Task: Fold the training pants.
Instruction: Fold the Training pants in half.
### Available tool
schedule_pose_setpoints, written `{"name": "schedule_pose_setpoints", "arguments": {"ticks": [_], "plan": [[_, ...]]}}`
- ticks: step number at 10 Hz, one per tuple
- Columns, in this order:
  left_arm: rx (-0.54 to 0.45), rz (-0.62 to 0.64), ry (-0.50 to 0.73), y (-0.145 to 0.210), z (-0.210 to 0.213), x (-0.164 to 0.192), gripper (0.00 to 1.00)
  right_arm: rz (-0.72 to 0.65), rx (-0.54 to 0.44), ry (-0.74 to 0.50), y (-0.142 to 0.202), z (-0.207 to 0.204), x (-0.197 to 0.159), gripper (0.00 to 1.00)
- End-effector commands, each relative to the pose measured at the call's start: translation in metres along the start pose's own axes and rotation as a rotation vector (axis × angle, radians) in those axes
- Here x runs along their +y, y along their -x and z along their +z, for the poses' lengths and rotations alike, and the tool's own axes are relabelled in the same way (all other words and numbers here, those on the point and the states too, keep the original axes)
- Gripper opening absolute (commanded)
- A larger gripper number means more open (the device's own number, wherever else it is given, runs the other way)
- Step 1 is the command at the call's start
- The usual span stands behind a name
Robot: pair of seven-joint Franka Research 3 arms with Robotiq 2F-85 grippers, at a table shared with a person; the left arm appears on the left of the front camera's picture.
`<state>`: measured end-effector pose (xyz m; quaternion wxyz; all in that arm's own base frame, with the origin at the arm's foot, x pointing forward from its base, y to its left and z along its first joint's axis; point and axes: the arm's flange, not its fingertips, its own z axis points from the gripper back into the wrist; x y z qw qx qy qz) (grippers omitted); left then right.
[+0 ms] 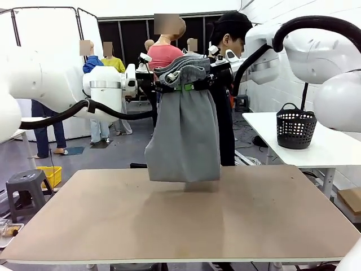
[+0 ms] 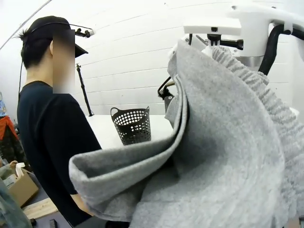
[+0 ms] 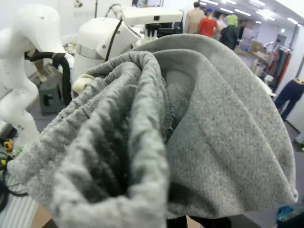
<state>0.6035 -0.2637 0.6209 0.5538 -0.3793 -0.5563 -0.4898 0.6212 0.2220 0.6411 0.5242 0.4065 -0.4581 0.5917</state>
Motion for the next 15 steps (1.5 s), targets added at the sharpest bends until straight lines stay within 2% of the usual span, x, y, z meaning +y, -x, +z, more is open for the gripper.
{"name": "schedule_pose_setpoints", "arguments": {"ticks": [1,4,7,10,12,15], "plan": [[0.017,-0.012,0.008,0.017,-0.011,0.012,0.00,0.006,0.021,0.028,0.008,-0.011,-0.010,0.00],[-0.023,-0.008,0.050,0.050,0.006,0.010,0.00,0.026,0.010,0.004,0.056,-0.012,0.002,0.00],[-0.025,0.068,0.086,0.069,0.020,-0.017,0.00,-0.037,-0.033,-0.048,0.074,-0.016,0.029,0.00],[-0.009,0.252,0.113,0.087,0.046,-0.058,0.00,-0.296,-0.121,-0.155,0.097,-0.019,0.072,0.00],[-0.011,0.412,0.109,0.106,0.060,-0.090,0.00,-0.421,-0.102,-0.190,0.121,-0.022,0.103,0.00],[-0.037,0.584,0.107,0.141,0.076,-0.130,0.00,-0.552,-0.037,-0.202,0.159,-0.037,0.143,0.00]]}}
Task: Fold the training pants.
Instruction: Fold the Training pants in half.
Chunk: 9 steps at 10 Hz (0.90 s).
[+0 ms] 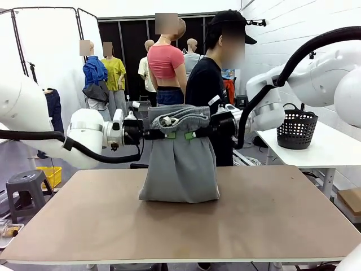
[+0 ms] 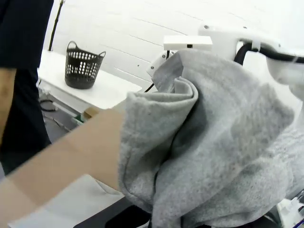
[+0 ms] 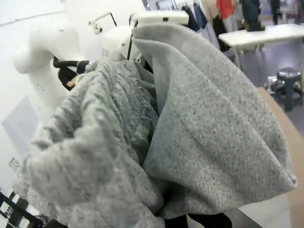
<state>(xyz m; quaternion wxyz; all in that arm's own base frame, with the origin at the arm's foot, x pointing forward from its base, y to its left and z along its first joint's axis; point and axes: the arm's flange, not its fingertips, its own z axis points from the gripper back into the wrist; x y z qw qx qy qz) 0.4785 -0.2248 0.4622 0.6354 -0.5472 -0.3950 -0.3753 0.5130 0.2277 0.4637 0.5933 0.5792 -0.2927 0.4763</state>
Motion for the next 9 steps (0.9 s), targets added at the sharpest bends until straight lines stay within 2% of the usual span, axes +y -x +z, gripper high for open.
{"name": "schedule_pose_setpoints", "arguments": {"ticks": [1,2,3,7,9], "plan": [[-0.093,0.105,-0.032,0.005,0.023,-0.010,0.00,-0.073,0.041,0.014,0.019,0.005,0.020,0.00],[-0.096,0.105,-0.041,0.004,0.024,-0.011,0.00,-0.046,0.062,0.027,0.015,0.002,0.021,0.00],[-0.010,0.050,0.003,0.017,0.002,-0.005,0.00,-0.034,0.010,-0.003,0.013,-0.006,0.006,0.00],[-0.010,0.073,0.007,0.025,0.000,-0.009,0.00,-0.038,0.018,0.005,0.016,-0.008,0.010,0.00],[-0.021,0.315,-0.121,0.038,0.010,0.004,0.00,-0.215,-0.058,0.004,0.043,0.000,-0.003,0.00]]}}
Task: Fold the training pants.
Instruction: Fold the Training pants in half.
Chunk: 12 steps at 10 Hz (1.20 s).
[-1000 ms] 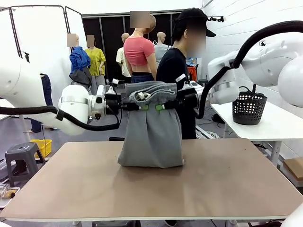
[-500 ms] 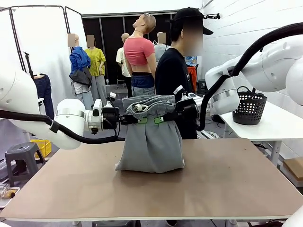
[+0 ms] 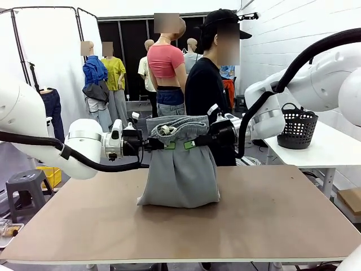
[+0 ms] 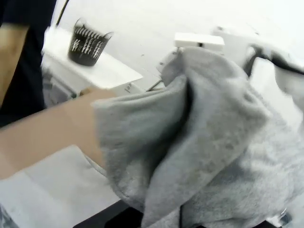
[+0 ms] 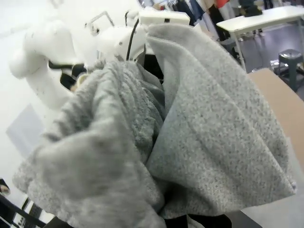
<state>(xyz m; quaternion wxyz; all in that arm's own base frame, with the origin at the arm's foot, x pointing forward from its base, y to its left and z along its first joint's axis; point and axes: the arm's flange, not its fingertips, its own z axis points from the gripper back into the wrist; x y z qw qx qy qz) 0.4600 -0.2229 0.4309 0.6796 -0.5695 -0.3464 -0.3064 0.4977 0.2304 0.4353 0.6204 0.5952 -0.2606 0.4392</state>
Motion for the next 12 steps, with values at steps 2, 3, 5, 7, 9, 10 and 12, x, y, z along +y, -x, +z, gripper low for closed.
{"name": "schedule_pose_setpoints", "arguments": {"ticks": [2,3,5,7,9,10,12], "plan": [[0.004,0.343,-0.130,0.019,0.009,0.024,0.00,-0.237,-0.139,-0.027,0.042,0.020,-0.020,0.00],[-0.008,0.428,-0.160,0.024,0.010,0.038,0.00,-0.303,-0.150,-0.018,0.055,0.022,-0.031,0.00],[0.001,0.555,-0.189,0.035,0.011,0.063,0.00,-0.419,-0.153,0.036,0.072,0.032,-0.047,0.00],[0.001,0.629,-0.228,0.047,0.015,0.085,0.00,-0.479,-0.144,0.059,0.081,0.036,-0.063,0.00],[0.015,0.472,-0.261,0.044,0.018,0.069,0.00,-0.390,-0.065,0.115,0.069,0.033,-0.054,0.00],[0.038,0.604,-0.115,0.054,-0.021,0.063,0.00,-0.454,-0.117,0.040,0.085,0.001,-0.064,0.00],[0.038,0.604,-0.115,0.054,-0.021,0.063,0.00,-0.454,-0.117,0.040,0.085,0.001,-0.064,0.00]]}}
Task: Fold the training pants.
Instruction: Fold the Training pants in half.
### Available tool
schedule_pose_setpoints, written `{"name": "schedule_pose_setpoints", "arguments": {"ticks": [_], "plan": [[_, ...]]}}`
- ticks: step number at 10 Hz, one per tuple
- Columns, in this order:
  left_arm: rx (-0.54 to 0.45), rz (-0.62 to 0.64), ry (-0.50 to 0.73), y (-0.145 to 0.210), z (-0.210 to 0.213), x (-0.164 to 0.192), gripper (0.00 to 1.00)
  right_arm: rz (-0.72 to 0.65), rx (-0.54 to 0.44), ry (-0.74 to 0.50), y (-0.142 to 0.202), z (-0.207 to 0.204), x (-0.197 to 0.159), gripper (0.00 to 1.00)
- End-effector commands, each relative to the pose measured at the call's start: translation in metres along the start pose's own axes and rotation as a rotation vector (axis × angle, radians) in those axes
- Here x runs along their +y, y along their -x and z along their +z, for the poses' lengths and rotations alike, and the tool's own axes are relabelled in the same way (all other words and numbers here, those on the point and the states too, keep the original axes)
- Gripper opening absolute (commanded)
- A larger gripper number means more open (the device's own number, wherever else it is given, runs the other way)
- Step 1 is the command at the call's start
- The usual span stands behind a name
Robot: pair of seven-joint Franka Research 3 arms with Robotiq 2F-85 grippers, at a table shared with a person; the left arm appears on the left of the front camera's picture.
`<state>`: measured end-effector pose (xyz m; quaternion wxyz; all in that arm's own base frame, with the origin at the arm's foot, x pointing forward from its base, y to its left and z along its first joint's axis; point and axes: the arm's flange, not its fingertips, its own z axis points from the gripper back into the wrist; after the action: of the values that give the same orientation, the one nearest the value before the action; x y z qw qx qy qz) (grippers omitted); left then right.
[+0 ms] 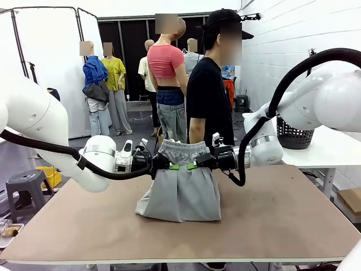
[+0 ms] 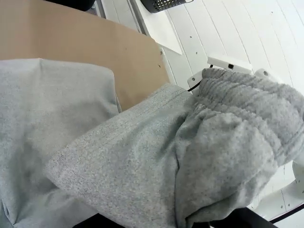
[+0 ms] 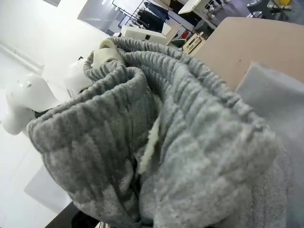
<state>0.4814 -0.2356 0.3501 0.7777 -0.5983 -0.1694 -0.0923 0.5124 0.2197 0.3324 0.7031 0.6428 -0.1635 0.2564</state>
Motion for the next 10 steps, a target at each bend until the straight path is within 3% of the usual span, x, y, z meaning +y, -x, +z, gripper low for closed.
{"name": "schedule_pose_setpoints", "arguments": {"ticks": [1,4,10], "plan": [[-0.002,-0.007,0.000,-0.001,0.000,-0.002,0.00,0.006,0.000,0.002,-0.002,0.000,0.002,0.00],[-0.005,0.158,-0.105,-0.029,-0.007,0.022,0.00,-0.137,-0.065,0.016,-0.019,0.009,-0.036,0.00],[0.056,0.446,-0.163,-0.019,0.008,0.070,0.00,-0.328,-0.063,0.109,0.002,0.027,-0.074,0.00]]}}
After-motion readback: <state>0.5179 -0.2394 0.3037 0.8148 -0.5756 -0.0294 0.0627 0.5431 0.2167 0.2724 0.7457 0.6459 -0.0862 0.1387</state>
